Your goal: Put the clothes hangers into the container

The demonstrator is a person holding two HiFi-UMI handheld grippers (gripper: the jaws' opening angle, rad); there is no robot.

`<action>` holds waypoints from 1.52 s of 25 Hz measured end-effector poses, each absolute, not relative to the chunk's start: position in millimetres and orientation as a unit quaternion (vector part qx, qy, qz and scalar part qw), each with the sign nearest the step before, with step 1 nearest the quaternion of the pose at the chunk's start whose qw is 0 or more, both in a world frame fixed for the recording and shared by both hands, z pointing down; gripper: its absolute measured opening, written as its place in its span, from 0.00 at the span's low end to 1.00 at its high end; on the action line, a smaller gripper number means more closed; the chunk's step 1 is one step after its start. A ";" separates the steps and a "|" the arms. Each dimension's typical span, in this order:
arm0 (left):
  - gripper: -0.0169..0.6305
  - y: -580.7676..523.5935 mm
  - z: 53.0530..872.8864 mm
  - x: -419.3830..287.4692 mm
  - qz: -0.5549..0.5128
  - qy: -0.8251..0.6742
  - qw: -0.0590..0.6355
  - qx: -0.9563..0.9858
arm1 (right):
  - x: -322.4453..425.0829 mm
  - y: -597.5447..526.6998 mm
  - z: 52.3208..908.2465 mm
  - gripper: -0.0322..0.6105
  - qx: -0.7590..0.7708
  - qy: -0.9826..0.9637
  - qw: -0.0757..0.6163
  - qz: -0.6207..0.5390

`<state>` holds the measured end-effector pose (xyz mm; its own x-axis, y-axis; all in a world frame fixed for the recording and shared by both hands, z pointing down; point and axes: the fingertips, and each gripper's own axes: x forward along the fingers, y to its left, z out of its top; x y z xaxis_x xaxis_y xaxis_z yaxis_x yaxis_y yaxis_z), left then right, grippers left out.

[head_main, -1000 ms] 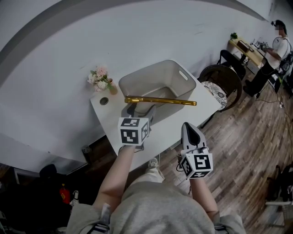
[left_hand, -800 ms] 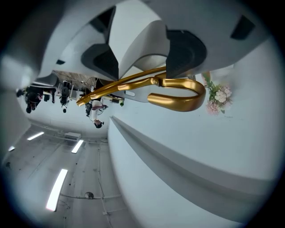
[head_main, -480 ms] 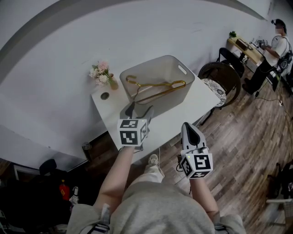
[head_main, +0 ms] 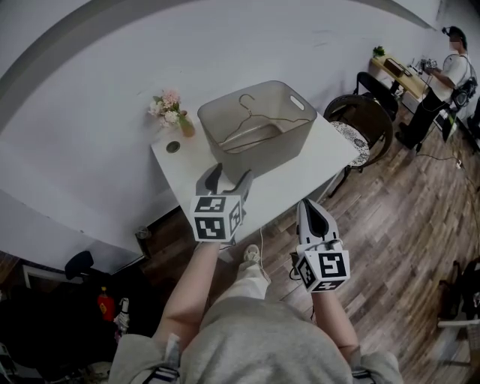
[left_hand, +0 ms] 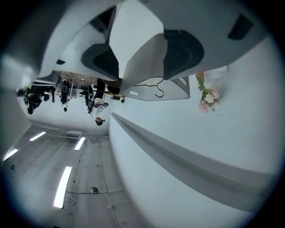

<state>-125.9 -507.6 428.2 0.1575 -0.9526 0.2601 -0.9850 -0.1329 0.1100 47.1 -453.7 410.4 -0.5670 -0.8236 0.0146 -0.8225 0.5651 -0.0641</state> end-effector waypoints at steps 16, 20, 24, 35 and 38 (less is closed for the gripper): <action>0.10 -404.5 436.0 -118.3 0.043 -0.659 0.095 0.745 | 40.6 -384.9 419.5 0.04 -0.454 0.890 -0.003 -0.034; 0.07 -380.0 435.8 -118.1 0.032 -0.659 0.097 0.745 | 40.6 -370.9 420.6 0.04 -0.451 0.892 -0.008 -0.033; 0.05 -357.5 434.7 -116.6 0.022 -0.657 0.095 0.747 | 40.5 -358.9 422.1 0.04 -0.448 0.894 -0.010 -0.032; 0.04 -314.2 440.5 -121.4 0.006 -0.663 0.097 0.742 | 38.6 -331.0 430.0 0.04 -0.438 0.898 -0.016 -0.036; 0.04 -310.6 442.0 -120.6 0.002 -0.665 0.099 0.741 | 37.9 -328.7 433.4 0.04 -0.434 0.900 -0.018 -0.040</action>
